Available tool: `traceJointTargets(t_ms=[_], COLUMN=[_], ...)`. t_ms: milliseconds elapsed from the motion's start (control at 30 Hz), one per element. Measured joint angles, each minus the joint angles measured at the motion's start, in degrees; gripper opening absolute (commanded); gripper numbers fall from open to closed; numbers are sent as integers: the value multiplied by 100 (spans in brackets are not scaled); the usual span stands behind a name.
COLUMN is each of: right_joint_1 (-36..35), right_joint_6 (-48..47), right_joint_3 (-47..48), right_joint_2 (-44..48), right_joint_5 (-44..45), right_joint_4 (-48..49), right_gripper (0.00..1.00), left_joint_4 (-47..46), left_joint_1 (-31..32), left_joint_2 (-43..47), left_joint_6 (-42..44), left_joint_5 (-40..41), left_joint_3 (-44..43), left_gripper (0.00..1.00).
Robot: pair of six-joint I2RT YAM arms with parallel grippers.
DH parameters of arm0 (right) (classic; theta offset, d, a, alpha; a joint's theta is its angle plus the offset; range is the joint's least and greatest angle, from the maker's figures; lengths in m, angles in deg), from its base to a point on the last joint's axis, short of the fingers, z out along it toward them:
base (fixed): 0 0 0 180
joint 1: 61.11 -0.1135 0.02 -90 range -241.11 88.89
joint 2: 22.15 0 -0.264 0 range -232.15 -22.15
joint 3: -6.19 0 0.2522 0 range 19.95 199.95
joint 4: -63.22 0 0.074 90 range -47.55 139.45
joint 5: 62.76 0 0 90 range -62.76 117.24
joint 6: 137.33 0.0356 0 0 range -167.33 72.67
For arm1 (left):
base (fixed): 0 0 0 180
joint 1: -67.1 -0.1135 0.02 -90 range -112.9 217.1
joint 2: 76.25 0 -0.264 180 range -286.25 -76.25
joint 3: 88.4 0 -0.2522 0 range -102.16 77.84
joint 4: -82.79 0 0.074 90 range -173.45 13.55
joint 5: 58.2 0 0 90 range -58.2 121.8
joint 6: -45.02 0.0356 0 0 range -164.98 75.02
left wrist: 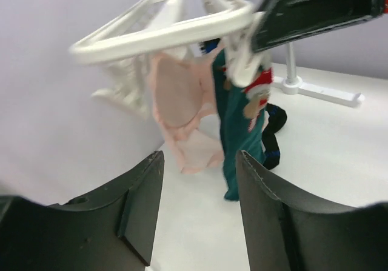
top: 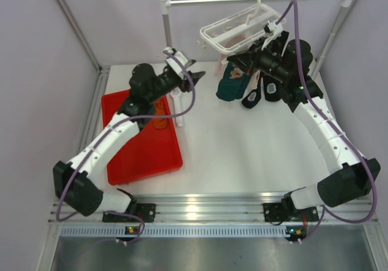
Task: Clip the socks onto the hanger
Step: Open the clamp at the hanger.
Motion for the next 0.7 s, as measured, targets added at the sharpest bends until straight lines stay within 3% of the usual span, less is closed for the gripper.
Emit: traceJointTargets(t_ms=[200, 300, 467, 700], right_joint_1=[83, 120, 146, 151], right_joint_6=[31, 28, 26, 4], right_joint_3=[0, 0, 0, 9], right_joint_2=[0, 0, 0, -13], right_joint_5=[-83, -105, -107, -103], right_joint_4=[-2, -2, -7, -55], right_gripper=[0, 0, 0, 0], left_joint_4=[1602, 2273, 3038, 3119], left_joint_1=[-1281, -2039, -2802, -2855], left_joint_2=[1340, 1449, 573, -1115], left_joint_6=[-1268, -1681, -2277, -2750], left_joint_5=[332, 590, 903, 1390], left_joint_3=[389, 608, 852, 723], left_gripper=[53, 51, 50, 57])
